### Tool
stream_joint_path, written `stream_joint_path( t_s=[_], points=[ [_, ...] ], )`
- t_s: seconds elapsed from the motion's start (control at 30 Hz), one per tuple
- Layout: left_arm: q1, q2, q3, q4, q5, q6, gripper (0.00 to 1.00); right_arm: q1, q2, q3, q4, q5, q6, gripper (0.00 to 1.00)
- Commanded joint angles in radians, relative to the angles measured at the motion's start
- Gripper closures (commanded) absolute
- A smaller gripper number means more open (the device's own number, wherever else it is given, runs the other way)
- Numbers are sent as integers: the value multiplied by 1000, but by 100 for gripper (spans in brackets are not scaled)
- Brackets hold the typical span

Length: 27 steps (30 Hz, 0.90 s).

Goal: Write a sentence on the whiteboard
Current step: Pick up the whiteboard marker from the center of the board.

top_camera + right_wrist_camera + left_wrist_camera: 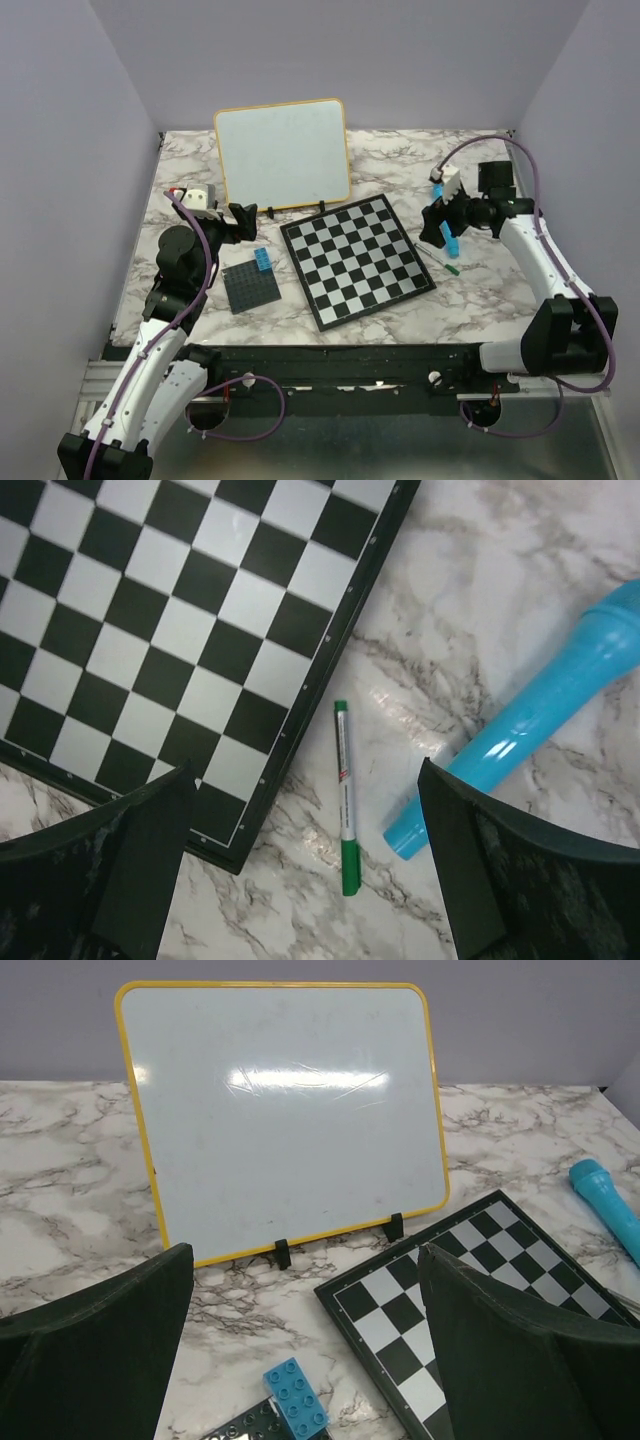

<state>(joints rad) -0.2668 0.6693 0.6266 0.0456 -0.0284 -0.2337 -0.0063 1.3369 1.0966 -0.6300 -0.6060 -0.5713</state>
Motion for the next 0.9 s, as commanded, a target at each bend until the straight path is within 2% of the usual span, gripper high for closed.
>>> stream_joint_path(
  t_s=[0.0,0.1,0.13,0.23,0.87],
  points=[
    [-6,-14,28,28,27,-7,1,101,51,-26,-85,245,-108,2],
    [-9,-17,28,28,27,-7,1,118,145,29,-91,274,-99,12],
    [-9,-16,28,28,27,-7,1,120,172,46,-105,287,-95,20],
    [-14,-19,28,28,27,-7,1,121,269,72,-135,330,-90,33],
    [-17,-20,33,28,56,-10,1,140,423,19,-51,410,-61,48]
  ],
)
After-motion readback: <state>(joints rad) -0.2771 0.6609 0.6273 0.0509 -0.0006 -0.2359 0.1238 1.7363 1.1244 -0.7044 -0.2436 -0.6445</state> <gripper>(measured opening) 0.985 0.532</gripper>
